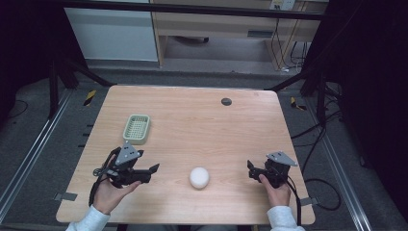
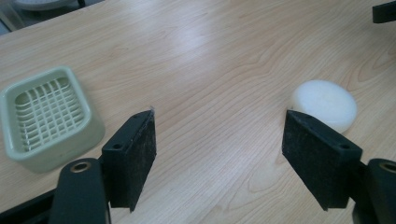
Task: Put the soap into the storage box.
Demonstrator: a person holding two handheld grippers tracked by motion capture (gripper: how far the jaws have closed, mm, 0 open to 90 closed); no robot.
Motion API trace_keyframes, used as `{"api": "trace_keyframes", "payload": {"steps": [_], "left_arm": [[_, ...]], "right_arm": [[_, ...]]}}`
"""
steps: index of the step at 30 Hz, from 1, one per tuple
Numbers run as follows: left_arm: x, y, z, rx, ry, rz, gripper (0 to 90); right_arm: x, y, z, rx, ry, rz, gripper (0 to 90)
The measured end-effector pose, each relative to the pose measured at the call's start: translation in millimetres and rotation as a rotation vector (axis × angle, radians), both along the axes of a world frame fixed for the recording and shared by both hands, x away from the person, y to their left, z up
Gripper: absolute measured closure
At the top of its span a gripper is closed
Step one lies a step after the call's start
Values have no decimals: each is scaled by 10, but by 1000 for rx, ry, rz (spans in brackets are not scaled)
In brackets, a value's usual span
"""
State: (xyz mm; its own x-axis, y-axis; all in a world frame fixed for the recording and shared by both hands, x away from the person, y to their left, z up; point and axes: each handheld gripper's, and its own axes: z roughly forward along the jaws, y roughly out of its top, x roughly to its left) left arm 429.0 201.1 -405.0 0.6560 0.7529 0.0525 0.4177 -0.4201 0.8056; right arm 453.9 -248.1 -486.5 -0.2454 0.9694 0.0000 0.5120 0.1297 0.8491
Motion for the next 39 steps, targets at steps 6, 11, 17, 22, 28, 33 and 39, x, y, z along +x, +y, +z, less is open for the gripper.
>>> {"api": "trace_keyframes", "payload": {"steps": [6,11,17,22,28,33,39], "left_arm": [[13,-105,15,14,-3,-30,258],[38,-164,34,13,0,-44,257],[64,-280,36,23,10,-71,255],[85,-399,41,33,11,-99,247],[108,-539,79,53,17,-137,241],[122,-670,91,76,25,-165,234],[124,-806,85,96,40,-199,228]], "right_arm": [[-1,1,-6,1,4,1,36],[1,4,-9,1,7,1,36],[-2,0,-9,3,5,3,36],[-10,-8,-9,2,2,5,36],[-11,-23,-13,7,9,3,36],[-11,-32,-16,3,9,1,36],[-3,-31,-18,1,11,-1,36]]}}
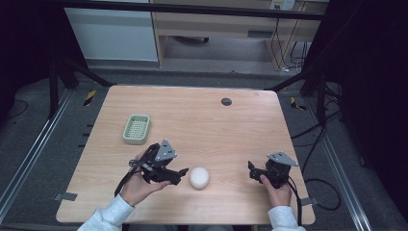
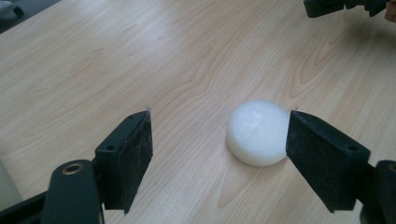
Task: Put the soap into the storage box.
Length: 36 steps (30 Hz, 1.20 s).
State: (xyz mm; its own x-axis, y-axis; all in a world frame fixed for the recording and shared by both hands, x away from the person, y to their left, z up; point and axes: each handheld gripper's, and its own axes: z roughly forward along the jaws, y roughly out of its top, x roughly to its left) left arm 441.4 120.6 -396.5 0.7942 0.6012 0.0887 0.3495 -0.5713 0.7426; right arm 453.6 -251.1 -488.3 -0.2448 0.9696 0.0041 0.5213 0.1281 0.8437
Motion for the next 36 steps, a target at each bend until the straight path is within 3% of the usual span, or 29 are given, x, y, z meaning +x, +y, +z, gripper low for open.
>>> {"api": "trace_keyframes", "payload": {"steps": [36], "left_arm": [[-9,-421,-135,145,80,-153,203]], "right_arm": [[11,33,1,2,7,14,36]]}}
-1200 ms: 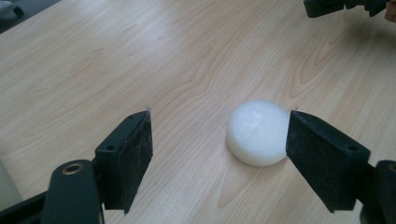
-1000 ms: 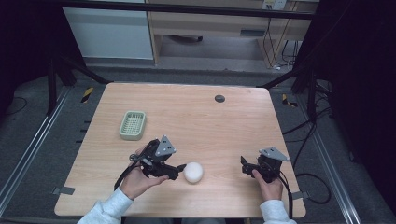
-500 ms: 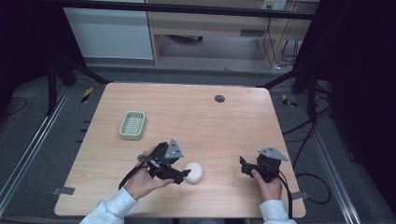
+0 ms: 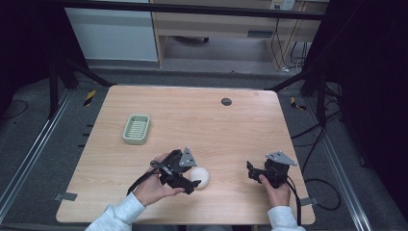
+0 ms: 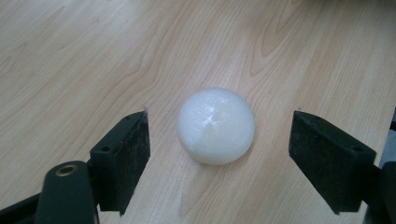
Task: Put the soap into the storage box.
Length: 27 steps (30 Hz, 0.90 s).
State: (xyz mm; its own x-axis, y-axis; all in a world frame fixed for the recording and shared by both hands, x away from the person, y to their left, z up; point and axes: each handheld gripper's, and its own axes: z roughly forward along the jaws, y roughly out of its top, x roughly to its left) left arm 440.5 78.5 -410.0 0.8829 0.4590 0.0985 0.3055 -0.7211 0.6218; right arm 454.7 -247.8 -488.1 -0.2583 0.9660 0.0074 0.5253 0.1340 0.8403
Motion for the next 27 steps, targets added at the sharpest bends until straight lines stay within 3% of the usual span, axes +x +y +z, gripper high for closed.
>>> {"api": "trace_keyframes", "payload": {"steps": [27], "left_arm": [[131,-244,-357,98,39,30,174]], "right_arm": [[2,14,-2,7,1,11,36]]}}
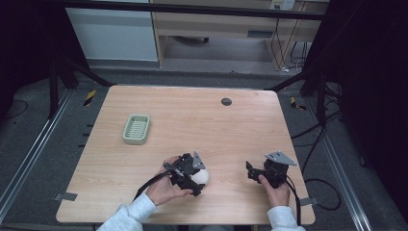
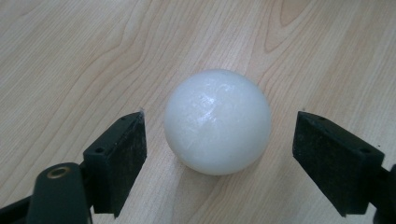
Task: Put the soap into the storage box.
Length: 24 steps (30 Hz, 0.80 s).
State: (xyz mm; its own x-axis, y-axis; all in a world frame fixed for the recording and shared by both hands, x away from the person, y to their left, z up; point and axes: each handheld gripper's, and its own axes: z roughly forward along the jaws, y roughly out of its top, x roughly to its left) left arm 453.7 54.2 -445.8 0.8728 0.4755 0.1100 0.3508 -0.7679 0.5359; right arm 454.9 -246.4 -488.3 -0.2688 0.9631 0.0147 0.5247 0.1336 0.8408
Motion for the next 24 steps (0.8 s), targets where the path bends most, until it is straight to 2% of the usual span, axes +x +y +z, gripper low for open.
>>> {"api": "trace_keyframes", "payload": {"steps": [16,19,24], "left_arm": [[100,-131,-167,28,42,26,167],[115,-149,-190,44,49,26,172],[148,-161,-226,43,64,43,188]], "right_arm": [[2,5,-2,2,3,6,36],[3,6,-3,3,4,7,36],[2,4,-1,6,5,7,36]]}}
